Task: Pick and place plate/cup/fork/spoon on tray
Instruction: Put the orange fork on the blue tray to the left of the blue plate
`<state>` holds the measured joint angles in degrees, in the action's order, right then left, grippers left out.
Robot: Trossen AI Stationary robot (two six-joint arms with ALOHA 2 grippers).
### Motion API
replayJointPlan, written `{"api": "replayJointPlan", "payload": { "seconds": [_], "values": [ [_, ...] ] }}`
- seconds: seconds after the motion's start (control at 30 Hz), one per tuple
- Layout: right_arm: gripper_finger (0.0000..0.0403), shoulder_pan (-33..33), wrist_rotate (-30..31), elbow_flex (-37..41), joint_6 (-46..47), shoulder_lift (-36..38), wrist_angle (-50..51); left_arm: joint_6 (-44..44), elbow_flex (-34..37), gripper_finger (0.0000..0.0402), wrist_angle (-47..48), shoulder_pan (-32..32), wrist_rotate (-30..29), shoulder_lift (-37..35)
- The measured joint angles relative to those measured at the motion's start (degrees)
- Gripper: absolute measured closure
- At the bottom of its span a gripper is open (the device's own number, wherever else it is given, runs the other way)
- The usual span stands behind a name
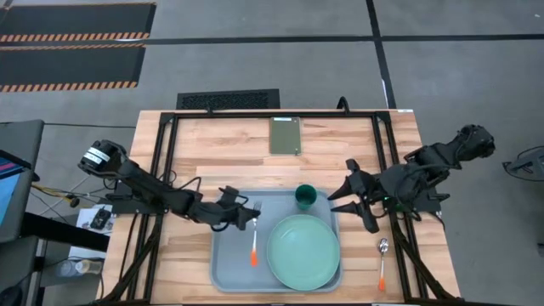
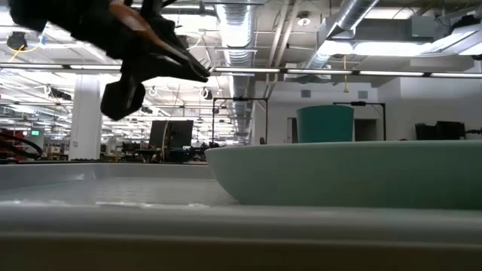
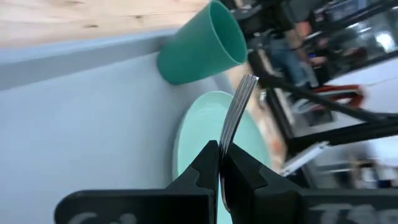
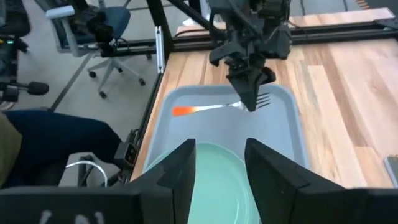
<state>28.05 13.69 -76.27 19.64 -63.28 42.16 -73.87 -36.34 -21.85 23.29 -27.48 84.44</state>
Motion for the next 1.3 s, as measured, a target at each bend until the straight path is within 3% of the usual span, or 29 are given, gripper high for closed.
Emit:
{"api": "replayJointPlan", "payload": {
  "seconds": [0.17, 0.27, 0.47, 0.9, 1.3],
  "values": [
    [0.0244, 0.1, 0.4, 0.0, 0.0, -1.0, 0.7, -1.5, -10.7, 0.0401, 21.9, 0.5, -1.7, 0.8],
    [0.0244, 0.1, 0.6, -0.1, 0.0, -1.5, 0.0, -6.7, -13.4, 0.0401, 29.5, 1.7, -2.9, 3.2],
    [0.0244, 0.1, 0.5, -0.1, -0.2, -2.5, 1.2, -15.5, -12.5, 0.0401, 28.2, 5.0, -1.9, 9.5],
    [0.0244, 0.1, 0.4, 0.0, -0.2, -3.5, 1.7, -16.4, -12.5, 0.0401, 27.8, 4.2, -3.4, 12.4],
    [0.0244, -0.1, 0.7, 0.0, -0.6, -3.5, 2.2, -16.5, -12.5, 0.0401, 24.7, 3.0, 1.8, 17.7]
  ]
}}
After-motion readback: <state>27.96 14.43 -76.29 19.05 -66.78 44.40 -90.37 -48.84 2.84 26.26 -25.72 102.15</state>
